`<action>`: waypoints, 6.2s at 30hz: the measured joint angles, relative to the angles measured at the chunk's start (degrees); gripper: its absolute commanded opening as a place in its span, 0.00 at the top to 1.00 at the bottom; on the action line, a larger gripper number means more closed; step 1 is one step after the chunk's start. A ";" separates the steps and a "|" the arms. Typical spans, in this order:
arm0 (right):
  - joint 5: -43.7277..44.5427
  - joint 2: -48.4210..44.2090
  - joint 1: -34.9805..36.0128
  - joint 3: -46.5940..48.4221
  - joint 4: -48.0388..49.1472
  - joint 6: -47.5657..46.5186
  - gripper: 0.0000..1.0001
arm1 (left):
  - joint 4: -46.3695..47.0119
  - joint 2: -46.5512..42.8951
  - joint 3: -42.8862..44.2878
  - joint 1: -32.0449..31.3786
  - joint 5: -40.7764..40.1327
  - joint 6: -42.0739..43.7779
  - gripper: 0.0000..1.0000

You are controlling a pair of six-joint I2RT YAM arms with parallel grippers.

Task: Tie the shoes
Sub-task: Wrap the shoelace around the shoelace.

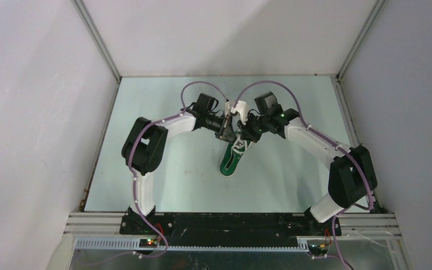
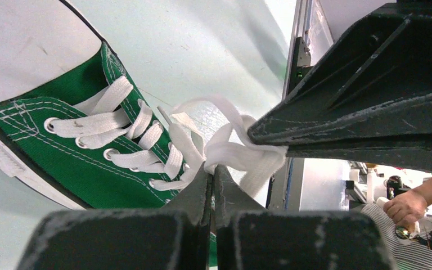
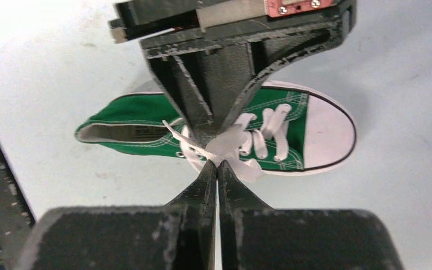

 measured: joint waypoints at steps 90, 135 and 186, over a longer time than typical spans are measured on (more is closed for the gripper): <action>-1.97 9.68 2.75 11.08 -18.01 -57.86 0.76 | -2.23 0.79 -1.27 0.28 5.03 3.23 1.00; -3.17 18.97 -1.64 25.62 -30.69 -41.33 1.00 | 23.63 -6.73 -14.69 -3.17 -9.42 -0.79 0.61; -9.05 14.73 -10.58 15.87 -7.58 -6.43 1.00 | 38.12 -6.25 -17.46 -1.95 0.22 -11.91 1.00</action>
